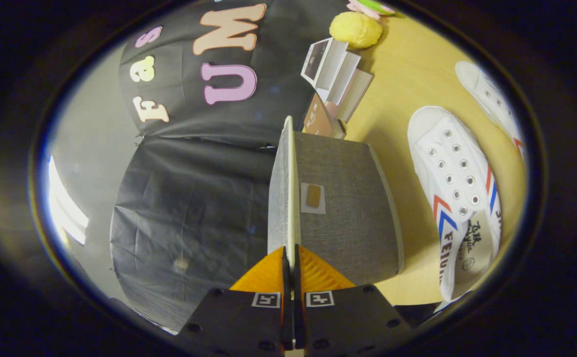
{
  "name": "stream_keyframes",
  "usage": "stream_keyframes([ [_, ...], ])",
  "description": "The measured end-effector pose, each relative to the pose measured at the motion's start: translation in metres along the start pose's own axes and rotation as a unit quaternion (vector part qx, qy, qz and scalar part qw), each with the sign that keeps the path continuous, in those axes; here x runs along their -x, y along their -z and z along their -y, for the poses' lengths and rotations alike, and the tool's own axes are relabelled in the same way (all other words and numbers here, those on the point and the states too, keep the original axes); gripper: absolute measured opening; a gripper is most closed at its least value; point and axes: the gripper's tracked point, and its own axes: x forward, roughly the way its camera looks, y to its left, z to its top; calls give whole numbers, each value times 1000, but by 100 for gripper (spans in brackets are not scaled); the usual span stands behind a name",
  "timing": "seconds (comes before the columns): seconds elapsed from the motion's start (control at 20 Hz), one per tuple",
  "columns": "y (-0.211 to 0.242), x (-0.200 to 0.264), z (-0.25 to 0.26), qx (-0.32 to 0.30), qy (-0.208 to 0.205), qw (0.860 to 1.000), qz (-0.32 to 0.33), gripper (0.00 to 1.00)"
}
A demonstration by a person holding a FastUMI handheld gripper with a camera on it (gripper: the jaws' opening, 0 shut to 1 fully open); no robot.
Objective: Open the storage box then place both shoes into the box .Put the left shoe in first, then the right shoe, with the right side of both shoes facing outward in a uniform manner.
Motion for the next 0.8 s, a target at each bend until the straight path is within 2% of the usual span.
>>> stream_keyframes([
  [0.15,-2,4,-22,3,-14,1000,-3,5],
  [0.8,14,-10,-140,97,-41,994,-15,6],
])
